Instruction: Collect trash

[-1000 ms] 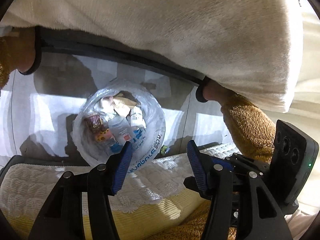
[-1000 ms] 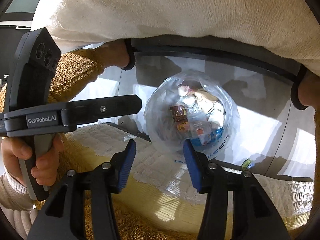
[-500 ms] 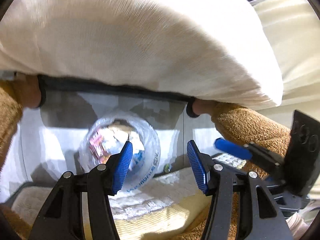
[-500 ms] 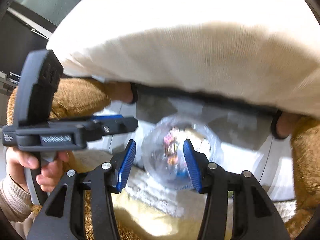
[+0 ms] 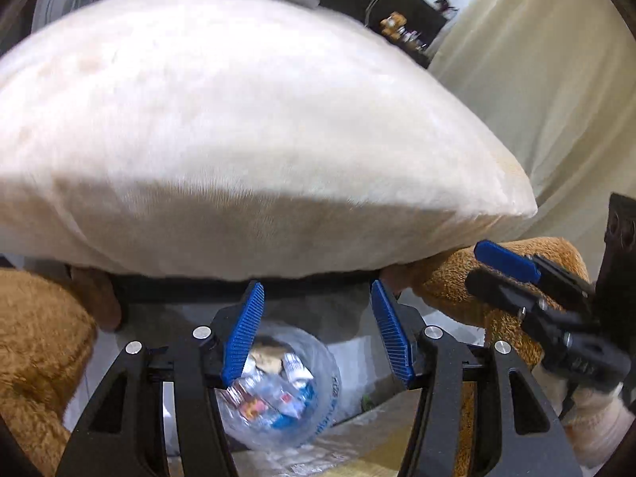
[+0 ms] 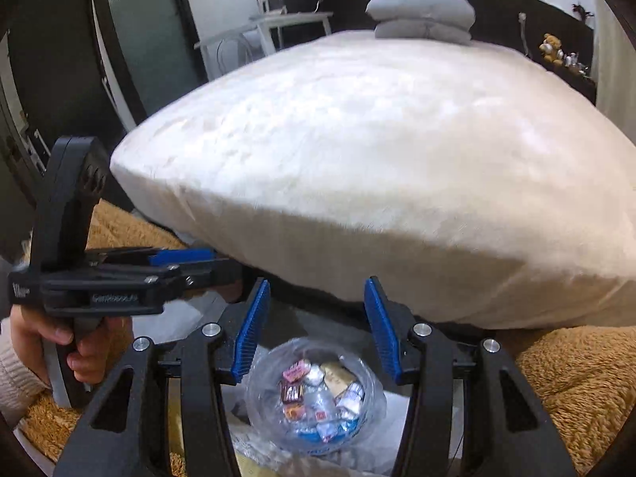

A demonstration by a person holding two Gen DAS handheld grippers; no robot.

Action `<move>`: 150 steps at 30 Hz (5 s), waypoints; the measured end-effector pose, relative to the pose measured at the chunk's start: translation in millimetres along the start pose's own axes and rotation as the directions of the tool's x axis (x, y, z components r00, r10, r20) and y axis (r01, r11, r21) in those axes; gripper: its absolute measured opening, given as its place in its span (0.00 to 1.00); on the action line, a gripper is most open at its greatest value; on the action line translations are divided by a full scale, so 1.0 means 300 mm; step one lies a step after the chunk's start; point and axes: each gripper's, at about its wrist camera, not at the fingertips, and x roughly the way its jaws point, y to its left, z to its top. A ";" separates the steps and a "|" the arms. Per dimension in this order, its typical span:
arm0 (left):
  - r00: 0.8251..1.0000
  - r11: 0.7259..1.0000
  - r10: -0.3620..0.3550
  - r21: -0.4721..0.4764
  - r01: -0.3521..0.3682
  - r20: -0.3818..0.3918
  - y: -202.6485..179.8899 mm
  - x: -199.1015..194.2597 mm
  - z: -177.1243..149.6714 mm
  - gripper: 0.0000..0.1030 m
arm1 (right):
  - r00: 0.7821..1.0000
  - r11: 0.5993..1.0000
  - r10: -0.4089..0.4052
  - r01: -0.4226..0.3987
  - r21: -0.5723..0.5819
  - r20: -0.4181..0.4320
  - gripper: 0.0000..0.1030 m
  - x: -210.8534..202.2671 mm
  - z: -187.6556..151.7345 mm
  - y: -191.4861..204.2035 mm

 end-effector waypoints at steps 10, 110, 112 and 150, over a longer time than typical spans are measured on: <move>0.980 0.987 0.047 0.139 -0.075 0.194 -0.082 -0.234 0.084 0.54 | 0.986 0.998 -0.048 0.053 -0.028 0.160 0.48 -0.240 0.086 -0.014; 0.923 0.943 -0.021 0.314 -0.110 0.384 -0.120 -0.202 0.420 0.94 | 0.955 0.981 -0.125 0.159 -0.109 0.268 0.95 0.063 0.462 -0.216; 0.923 0.943 -0.020 0.313 -0.110 0.384 -0.119 -0.203 0.420 0.94 | 0.955 0.981 -0.125 0.159 -0.109 0.268 0.95 0.062 0.464 -0.212; 0.930 0.947 -0.017 0.304 -0.103 0.368 -0.103 -0.189 0.421 0.94 | 0.964 0.982 -0.136 0.162 -0.096 0.228 0.95 0.089 0.470 -0.228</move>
